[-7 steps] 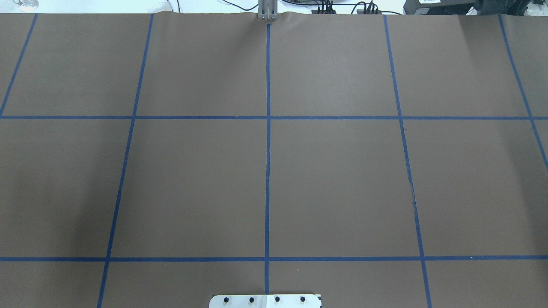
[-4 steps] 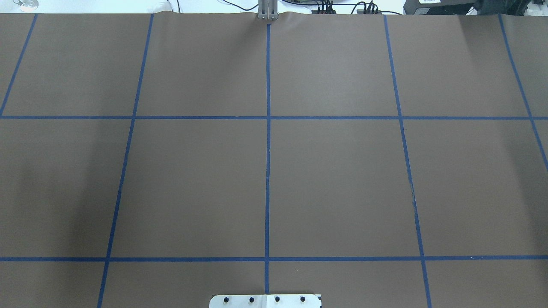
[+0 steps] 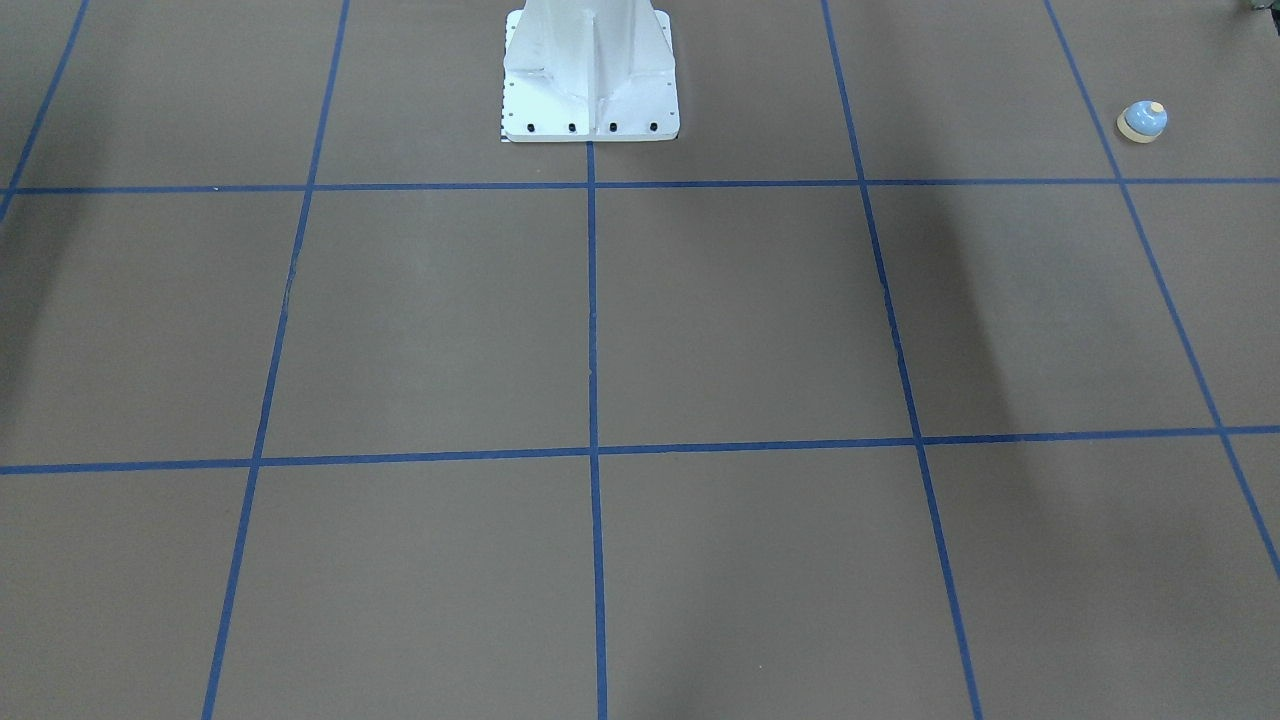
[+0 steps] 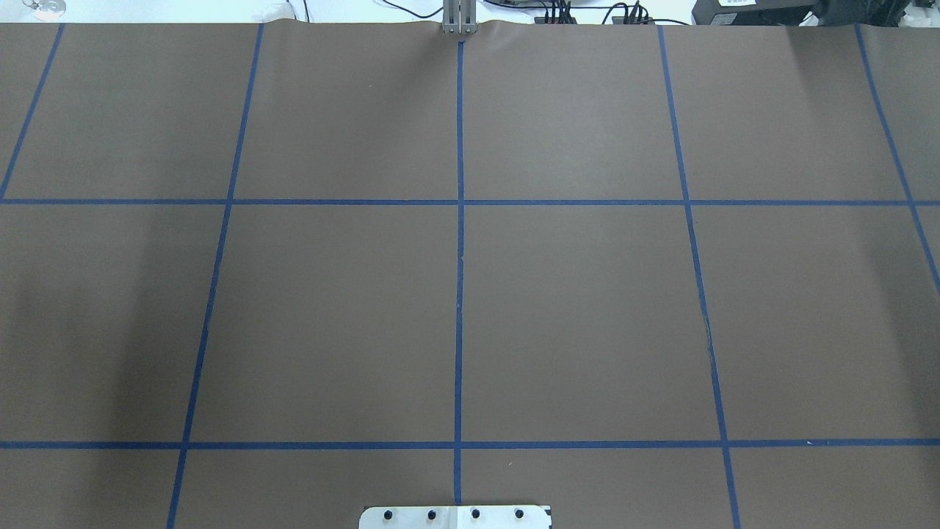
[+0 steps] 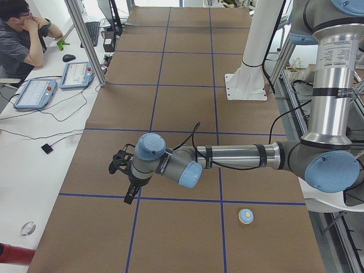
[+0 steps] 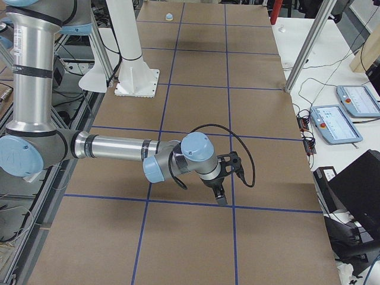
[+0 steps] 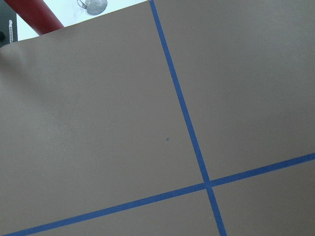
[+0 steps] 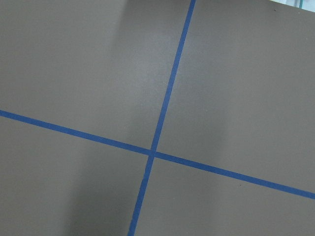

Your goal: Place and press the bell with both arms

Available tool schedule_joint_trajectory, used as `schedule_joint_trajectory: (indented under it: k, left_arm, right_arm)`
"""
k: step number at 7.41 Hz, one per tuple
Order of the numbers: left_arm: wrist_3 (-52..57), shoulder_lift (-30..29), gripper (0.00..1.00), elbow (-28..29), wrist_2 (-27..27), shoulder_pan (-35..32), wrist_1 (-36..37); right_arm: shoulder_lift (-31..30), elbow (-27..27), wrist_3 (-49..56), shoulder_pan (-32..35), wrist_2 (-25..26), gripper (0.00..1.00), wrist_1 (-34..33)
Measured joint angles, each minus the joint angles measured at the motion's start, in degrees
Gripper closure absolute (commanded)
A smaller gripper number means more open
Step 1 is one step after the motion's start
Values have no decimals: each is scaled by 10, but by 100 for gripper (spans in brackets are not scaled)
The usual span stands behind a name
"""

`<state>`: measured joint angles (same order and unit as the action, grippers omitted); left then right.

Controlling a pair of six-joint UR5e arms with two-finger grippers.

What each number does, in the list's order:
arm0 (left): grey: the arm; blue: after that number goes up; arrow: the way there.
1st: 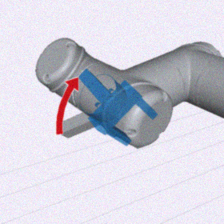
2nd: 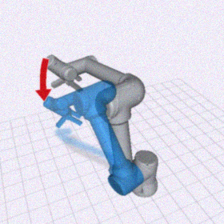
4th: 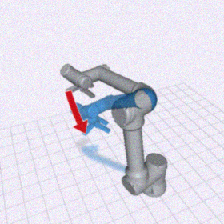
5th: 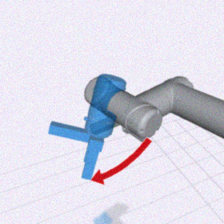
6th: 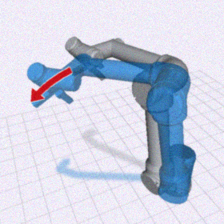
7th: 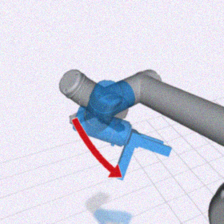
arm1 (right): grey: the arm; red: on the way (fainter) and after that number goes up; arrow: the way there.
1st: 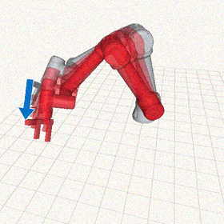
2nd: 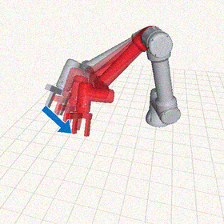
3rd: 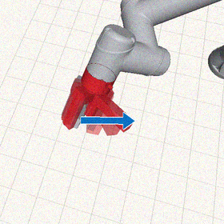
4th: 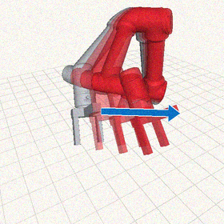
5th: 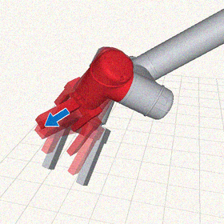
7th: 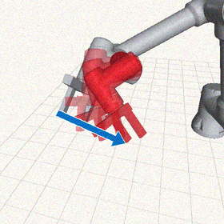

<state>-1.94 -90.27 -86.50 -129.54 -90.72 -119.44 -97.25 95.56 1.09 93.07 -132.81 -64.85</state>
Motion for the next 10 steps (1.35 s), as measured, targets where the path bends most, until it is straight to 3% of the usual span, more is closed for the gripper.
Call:
schedule_joint_trajectory:
  k: [5, 10]
  left_arm:
    - [-11, 109, 0, -2, -13, 3, -101]
    - [-133, 253, 0, -2, -44, 33, -220]
  right_arm:
    - [-13, -6, 8, -3, -2, 0, 24]
    - [-34, -17, 11, -11, -5, 0, 56]
